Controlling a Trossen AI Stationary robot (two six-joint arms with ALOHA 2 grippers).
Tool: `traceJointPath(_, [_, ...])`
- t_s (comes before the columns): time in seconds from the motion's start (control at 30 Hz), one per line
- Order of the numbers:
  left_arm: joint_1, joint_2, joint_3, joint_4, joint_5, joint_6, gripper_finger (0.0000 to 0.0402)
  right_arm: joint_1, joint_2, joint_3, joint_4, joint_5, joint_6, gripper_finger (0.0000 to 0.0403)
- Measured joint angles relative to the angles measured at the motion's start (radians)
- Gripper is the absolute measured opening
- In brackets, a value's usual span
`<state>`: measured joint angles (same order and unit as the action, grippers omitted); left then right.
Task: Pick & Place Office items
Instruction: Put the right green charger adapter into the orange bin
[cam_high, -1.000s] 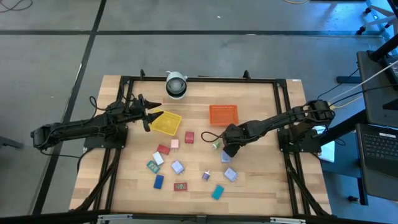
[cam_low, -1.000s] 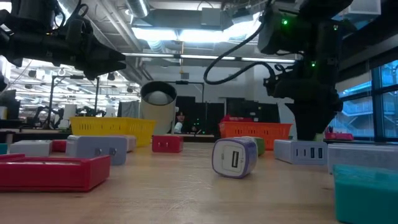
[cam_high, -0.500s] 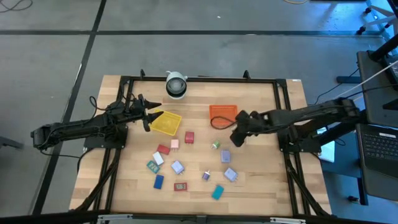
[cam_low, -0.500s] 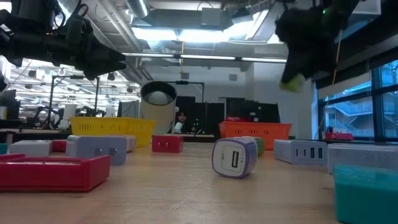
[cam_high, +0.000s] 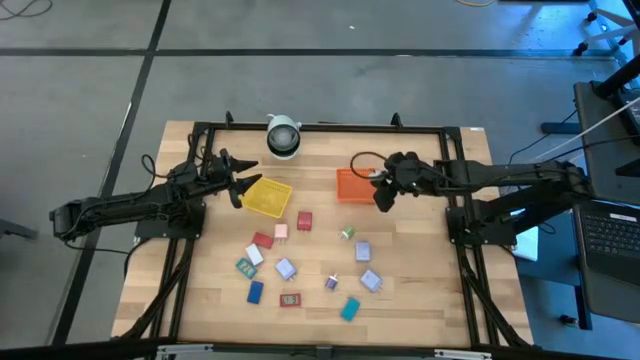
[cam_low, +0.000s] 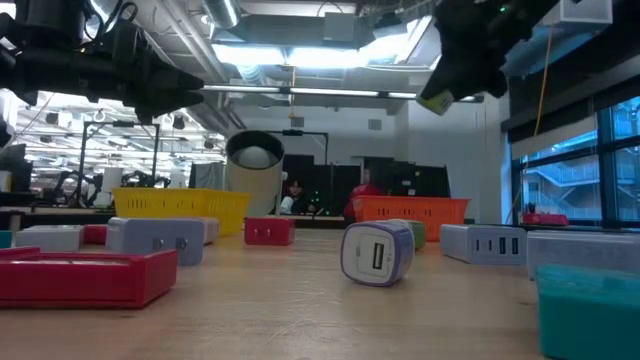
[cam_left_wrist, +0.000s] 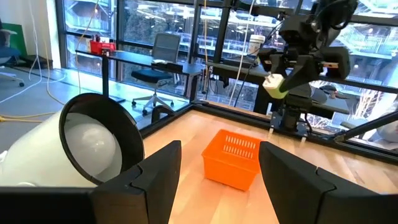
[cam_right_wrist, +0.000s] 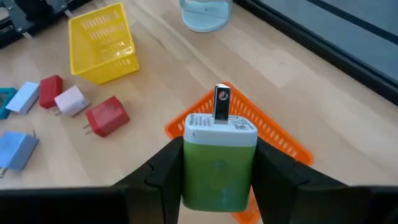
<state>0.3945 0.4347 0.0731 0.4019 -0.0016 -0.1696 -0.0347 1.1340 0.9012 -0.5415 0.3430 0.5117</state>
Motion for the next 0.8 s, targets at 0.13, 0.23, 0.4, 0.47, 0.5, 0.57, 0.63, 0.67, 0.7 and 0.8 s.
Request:
traceJointPath(0.13, [0.000, 0.000, 0.000, -0.001, 0.000, 0.000, 0.0212, -0.047, 0.005, 0.000, 0.010, -0.018, -0.047, 0.0148])
traceJointPath(0.23, [0.000, 0.000, 0.000, -0.001, 0.001, 0.000, 0.0212, -0.067, 0.005, 0.000, 0.016, -0.024, -0.073, 0.0148])
traceJointPath(0.4, [0.000, 0.000, 0.000, -0.010, 0.001, 0.000, 0.0212, -0.122, 0.007, 0.000, 0.018, -0.074, -0.086, 0.0148])
traceJointPath(0.47, [0.000, 0.000, 0.000, -0.010, 0.002, 0.000, 0.0212, -0.152, 0.016, 0.000, 0.018, -0.077, -0.084, 0.0148])
traceJointPath(0.5, [0.000, 0.000, 0.000, -0.009, 0.002, 0.000, 0.0212, -0.170, 0.021, 0.000, 0.017, -0.091, -0.081, 0.0148])
traceJointPath(0.57, [0.000, 0.000, 0.000, -0.009, 0.002, 0.000, 0.0212, -0.203, 0.040, 0.000, 0.018, -0.143, -0.081, 0.0148])
traceJointPath(0.63, [0.000, 0.000, 0.000, -0.009, 0.002, 0.000, 0.0212, -0.226, 0.070, 0.000, 0.018, -0.183, -0.081, 0.0148])
traceJointPath(0.67, [0.000, 0.000, 0.000, -0.009, 0.002, 0.000, 0.0212, -0.235, 0.086, 0.002, 0.015, -0.197, -0.081, 0.0148])
traceJointPath(0.7, [0.000, 0.000, 0.000, -0.009, 0.002, 0.000, 0.0212, -0.242, 0.104, 0.011, -0.001, -0.208, -0.081, 0.0148])
traceJointPath(0.8, [0.000, 0.000, 0.000, -0.009, 0.002, 0.000, 0.0212, -0.248, 0.177, 0.078, -0.092, -0.197, -0.094, 0.0148])
